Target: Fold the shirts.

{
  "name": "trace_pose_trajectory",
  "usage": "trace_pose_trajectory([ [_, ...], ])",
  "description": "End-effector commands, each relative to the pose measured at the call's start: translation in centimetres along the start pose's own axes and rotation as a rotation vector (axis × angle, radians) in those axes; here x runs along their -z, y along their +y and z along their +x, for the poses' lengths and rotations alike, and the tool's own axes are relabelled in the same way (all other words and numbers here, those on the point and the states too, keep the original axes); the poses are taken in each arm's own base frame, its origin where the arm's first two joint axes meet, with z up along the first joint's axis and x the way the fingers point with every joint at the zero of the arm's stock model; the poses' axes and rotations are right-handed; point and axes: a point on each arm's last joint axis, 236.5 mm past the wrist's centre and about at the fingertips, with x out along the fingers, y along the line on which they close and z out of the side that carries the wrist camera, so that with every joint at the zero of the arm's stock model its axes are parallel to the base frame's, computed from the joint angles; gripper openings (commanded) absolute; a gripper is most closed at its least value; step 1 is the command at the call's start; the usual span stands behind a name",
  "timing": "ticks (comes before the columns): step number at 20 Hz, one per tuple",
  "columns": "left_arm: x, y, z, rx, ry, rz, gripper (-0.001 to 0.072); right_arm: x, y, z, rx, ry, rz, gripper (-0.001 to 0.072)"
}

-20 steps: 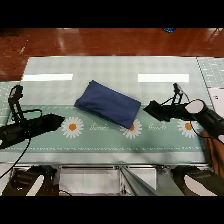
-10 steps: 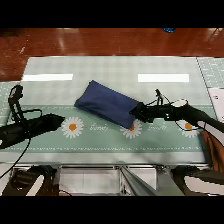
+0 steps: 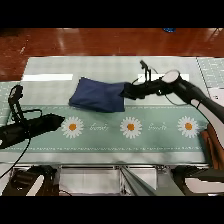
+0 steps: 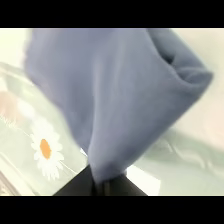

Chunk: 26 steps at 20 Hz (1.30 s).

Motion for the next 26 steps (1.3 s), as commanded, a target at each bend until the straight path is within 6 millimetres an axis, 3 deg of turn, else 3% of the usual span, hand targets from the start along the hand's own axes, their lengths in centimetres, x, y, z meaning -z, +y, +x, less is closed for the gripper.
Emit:
trace_pose_trajectory([
  [1,0.0,0.0,0.0,-0.001,0.001,0.000,0.0018,-3.7,3.6,-4.9,0.114,-0.002,-0.181,0.0023],
  [4,0.0,0.1,0.0,-0.001,0.001,0.000,0.0018,-7.4,5.7,-10.2,0.176,-0.088,-0.237,0.0023],
  [7,0.0,0.1,0.0,-0.001,0.002,0.000,0.0018,-11.3,6.5,-17.9,0.199,-0.233,-0.203,0.0023],
  [9,0.0,0.1,0.0,-0.001,0.002,0.000,0.0018,-12.9,5.6,-23.6,0.229,-0.331,-0.157,0.0023],
  [12,0.0,0.0,0.0,-0.001,0.001,-0.001,0.0019,-12.6,3.0,-31.2,0.281,-0.407,-0.089,0.0024],
  [16,0.0,0.0,0.0,-0.001,0.001,0.000,0.0019,-9.0,-2.8,-40.3,0.389,-0.481,0.086,0.0023],
  [19,0.0,0.0,0.0,-0.001,0.001,0.000,0.0018,-4.5,-7.2,-45.4,0.460,-0.478,0.252,0.0022],
  [23,0.0,0.0,0.0,-0.001,0.001,-0.001,0.0018,0.4,-10.6,-49.7,0.531,-0.518,0.411,0.0022],
  [26,-0.3,0.0,0.0,0.001,-0.011,-0.001,0.0018,5.8,-13.8,-50.8,0.624,-0.520,0.588,0.0022],
])
